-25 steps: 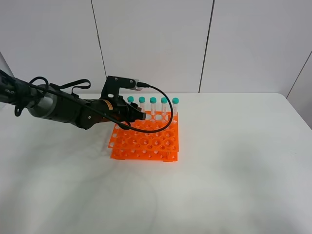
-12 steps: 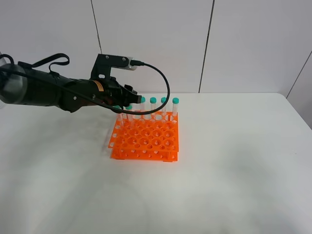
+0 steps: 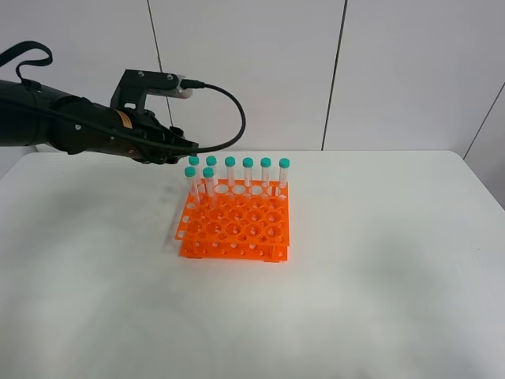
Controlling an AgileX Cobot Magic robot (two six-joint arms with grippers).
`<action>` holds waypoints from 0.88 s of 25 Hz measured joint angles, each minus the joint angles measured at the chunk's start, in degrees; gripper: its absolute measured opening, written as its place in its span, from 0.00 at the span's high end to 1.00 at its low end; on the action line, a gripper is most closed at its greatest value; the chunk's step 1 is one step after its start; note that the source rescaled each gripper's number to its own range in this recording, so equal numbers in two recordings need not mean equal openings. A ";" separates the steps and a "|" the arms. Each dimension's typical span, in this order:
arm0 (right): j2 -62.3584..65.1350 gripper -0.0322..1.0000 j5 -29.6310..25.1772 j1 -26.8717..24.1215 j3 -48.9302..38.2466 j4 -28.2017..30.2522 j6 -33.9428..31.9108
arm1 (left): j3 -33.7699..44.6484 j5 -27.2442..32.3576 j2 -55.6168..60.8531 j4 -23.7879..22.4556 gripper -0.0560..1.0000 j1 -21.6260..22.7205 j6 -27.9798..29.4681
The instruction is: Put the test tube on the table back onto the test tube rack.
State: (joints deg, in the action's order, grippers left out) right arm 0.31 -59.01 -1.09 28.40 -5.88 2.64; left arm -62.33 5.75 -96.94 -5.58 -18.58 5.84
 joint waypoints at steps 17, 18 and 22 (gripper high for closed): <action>0.00 0.57 0.00 0.00 0.00 0.00 0.00 | 0.17 13.37 2.99 -1.09 0.00 14.91 0.91; 0.00 0.57 0.00 0.00 0.00 0.00 0.00 | 0.20 14.51 3.12 -1.28 0.00 14.91 0.91; 0.00 0.57 0.00 0.00 0.00 0.00 0.00 | 1.78 15.83 6.01 -1.80 0.00 14.91 0.91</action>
State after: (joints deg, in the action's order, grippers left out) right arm 0.31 -59.01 -1.09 28.40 -5.88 2.64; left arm -60.55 21.58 -90.94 -7.37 -3.67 6.75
